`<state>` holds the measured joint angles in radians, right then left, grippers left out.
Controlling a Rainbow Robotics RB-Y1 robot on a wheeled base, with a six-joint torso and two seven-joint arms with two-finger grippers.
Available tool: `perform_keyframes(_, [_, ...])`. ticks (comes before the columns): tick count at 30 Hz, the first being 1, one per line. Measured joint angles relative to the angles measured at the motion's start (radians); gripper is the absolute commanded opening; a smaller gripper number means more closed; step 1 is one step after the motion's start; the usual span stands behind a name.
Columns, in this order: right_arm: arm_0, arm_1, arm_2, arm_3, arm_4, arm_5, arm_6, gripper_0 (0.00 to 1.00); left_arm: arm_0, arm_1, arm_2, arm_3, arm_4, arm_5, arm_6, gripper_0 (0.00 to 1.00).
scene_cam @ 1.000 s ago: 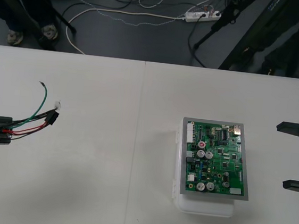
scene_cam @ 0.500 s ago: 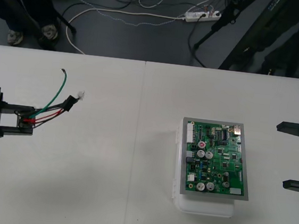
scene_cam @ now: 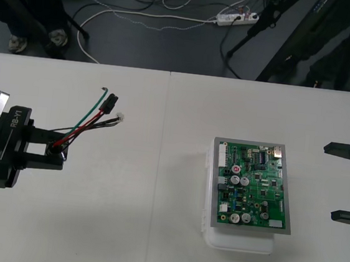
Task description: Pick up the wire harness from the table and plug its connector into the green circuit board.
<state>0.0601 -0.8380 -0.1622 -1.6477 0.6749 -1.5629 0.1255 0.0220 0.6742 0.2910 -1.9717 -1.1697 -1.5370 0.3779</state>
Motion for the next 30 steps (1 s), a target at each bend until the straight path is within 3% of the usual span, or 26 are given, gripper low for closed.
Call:
perform_keyframes(6, [0.0,0.0,0.0,0.0,0.0,0.0,0.0,1.0,0.0,-0.002,-0.054,-0.049,0.055,-0.001,0.082,0.0])
perform_keyframes(14, [0.0,0.0,0.0,0.0,0.0,0.0,0.0,1.0,0.001,-0.002,-0.12,-0.096,0.12,-0.001,0.385,0.0])
perform_keyframes(30, [0.0,0.0,0.0,0.0,-0.004,0.0,0.0,1.0,0.0,-0.008,-0.253,-0.137,0.214,-0.001,0.537,0.0])
